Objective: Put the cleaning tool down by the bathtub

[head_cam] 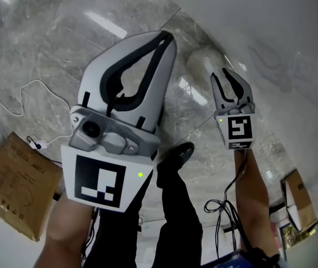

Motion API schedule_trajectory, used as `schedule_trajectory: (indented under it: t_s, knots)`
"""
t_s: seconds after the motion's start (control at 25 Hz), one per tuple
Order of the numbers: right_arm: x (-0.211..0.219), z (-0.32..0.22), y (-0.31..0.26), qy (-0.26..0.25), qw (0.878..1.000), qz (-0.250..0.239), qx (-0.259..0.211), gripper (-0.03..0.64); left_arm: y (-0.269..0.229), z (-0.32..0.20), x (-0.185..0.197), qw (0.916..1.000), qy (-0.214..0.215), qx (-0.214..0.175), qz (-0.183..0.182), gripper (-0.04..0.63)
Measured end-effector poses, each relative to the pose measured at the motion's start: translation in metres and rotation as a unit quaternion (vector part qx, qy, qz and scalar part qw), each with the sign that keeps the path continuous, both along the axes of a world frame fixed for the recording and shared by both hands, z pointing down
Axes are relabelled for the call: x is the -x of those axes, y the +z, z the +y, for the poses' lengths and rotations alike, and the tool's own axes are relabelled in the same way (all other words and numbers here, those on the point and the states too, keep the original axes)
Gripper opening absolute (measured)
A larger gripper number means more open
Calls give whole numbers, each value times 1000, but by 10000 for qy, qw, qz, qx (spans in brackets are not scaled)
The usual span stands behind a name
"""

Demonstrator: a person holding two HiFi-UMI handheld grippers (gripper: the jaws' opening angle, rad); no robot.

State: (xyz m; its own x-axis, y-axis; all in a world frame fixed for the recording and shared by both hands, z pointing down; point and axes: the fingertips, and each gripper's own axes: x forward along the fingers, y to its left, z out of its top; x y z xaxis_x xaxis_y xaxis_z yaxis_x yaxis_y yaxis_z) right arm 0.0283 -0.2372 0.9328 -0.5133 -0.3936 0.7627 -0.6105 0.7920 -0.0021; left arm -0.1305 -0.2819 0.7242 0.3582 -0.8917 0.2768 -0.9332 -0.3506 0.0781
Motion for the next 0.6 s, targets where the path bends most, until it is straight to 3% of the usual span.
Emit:
schedule_trajectory:
  t_s: [0.32, 0.6]
  knots:
    - [8, 2, -33, -12, 9998, -91, -152, 118, -23, 4, 2, 9999, -92, -135, 28, 14]
    - [50, 3, -135, -147, 9910, -1003, -872, 104, -78, 14, 4, 9990, -315, -314, 62, 14]
